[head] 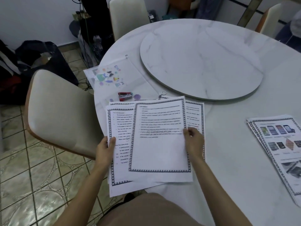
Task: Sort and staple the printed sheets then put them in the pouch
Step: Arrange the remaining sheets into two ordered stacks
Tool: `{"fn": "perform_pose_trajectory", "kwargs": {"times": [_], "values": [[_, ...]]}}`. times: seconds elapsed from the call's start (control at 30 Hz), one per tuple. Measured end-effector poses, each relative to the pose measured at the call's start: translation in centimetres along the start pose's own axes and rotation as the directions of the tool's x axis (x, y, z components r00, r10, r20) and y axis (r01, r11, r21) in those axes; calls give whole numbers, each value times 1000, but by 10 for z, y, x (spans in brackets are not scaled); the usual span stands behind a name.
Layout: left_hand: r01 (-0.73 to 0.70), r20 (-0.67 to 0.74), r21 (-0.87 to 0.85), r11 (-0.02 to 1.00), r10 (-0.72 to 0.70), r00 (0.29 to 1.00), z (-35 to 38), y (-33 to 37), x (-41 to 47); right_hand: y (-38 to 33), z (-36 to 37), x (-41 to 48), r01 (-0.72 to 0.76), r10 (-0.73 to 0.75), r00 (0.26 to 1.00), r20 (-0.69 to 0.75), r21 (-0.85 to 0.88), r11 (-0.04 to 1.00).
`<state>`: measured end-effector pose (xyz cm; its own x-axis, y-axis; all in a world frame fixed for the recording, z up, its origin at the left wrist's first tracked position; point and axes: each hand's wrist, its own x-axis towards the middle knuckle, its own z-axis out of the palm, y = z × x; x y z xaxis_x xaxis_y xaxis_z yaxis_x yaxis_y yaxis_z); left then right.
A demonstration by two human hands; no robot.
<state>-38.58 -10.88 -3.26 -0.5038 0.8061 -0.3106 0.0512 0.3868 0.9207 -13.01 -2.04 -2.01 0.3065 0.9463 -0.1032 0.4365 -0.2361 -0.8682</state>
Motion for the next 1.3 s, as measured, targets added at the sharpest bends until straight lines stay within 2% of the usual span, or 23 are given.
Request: {"fn": "perform_pose_trajectory", "kwargs": {"times": [0.13, 0.33, 0.47, 0.57, 0.63, 0.73, 0.8, 0.9, 0.97, 1.17, 1.3], "values": [[19, 8, 11, 1000, -20, 1000, 1, -1, 0, -6, 28, -25, 37, -37, 990, 137, 9, 999], [-1, -24, -23, 1000, 0, 1000, 0, 2, -3, -13, 41, -34, 28, -28, 975, 222, 1, 1000], [1, 3, -39, 999, -1, 1000, -1, 0, -4, -15, 35, -28, 43, -36, 953, 301, -16, 999], [-11, 0, 36, 999, 11, 1000, -1, -3, -2, -12, 23, -19, 35, -41, 969, 242, 30, 999], [-10, -14, 74, 997, 11, 1000, -1, -6, -1, -9, 12, -8, 55, -52, 982, 183, -15, 998], [-19, -26, 106, 994, 22, 999, 0, -7, 0, 1, -4, 11, 75, -64, 995, 75, -155, 985], [-31, -42, 127, 991, 37, 998, 0, -9, 0, 8, -16, 22, 33, -34, 999, 3, -282, 959], [-36, -60, 137, 990, 44, 997, 0, -9, 0, 13, -28, 29, -115, 96, 993, -63, -524, 844], [-36, -65, 131, 991, 45, 997, 1, -10, 0, 13, -29, 29, -140, 130, 990, -61, -597, 790], [-47, -65, 147, 988, 57, 996, 1, -9, 0, 13, -20, 28, -131, 113, 991, -67, -559, 819], [-63, -64, 151, 987, 73, 995, 2, -8, -2, 16, -20, 34, -142, 127, 990, -67, -326, 935]]}}
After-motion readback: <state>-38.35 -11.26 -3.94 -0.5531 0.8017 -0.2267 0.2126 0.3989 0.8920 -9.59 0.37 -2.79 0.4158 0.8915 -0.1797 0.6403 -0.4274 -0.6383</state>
